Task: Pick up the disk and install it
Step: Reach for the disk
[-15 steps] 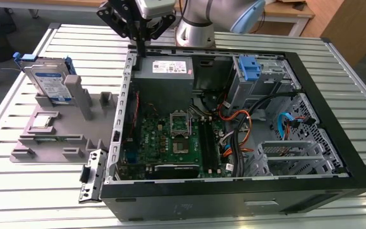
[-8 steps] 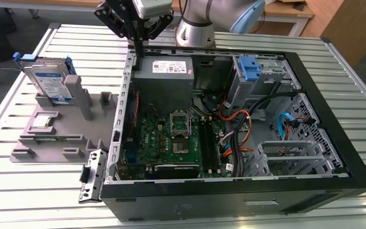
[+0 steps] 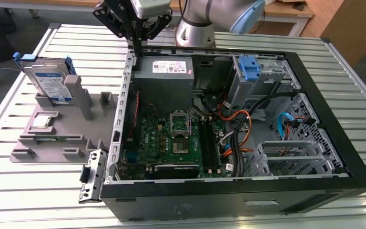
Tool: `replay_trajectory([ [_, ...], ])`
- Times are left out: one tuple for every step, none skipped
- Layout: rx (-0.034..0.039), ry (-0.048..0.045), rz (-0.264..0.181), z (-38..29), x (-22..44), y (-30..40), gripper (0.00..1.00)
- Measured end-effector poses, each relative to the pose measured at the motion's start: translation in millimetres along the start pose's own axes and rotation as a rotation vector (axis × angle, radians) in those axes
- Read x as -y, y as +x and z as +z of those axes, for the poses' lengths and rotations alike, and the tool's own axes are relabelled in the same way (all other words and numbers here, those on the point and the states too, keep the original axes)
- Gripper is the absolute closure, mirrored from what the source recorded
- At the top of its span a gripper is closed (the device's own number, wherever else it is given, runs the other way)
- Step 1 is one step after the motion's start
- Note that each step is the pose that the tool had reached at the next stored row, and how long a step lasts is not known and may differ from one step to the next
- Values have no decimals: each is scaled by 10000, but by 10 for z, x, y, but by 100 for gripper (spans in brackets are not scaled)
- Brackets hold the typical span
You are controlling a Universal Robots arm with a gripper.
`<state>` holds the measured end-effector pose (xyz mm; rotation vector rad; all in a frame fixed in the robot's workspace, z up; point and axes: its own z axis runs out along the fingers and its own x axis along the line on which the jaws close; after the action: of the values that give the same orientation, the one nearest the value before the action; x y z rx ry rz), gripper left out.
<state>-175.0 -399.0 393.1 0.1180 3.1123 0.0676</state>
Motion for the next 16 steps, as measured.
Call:
replay_trajectory([
  [0, 0, 0, 0, 0, 6, 90],
  [0, 0, 0, 0, 0, 10, 90],
  [0, 0, -1, 0, 0, 10, 90],
  [-1, 1, -1, -1, 1, 11, 90],
  [0, 0, -1, 0, 1, 11, 90],
  [0, 0, -1, 0, 1, 12, 90],
  [0, 0, 0, 0, 1, 12, 90],
  [0, 0, 1, 0, 1, 17, 90],
  [1, 0, 1, 0, 2, 22, 90],
  [0, -1, -1, 0, 2, 25, 90],
  [0, 0, -1, 0, 2, 26, 90],
  [0, 0, -1, -1, 2, 33, 90],
  [1, 0, 0, 0, 3, 40, 90],
  [1, -1, 0, 0, 3, 40, 90],
  [1, 0, 0, 0, 3, 42, 90],
  [1, -1, 1, 0, 3, 45, 90],
])
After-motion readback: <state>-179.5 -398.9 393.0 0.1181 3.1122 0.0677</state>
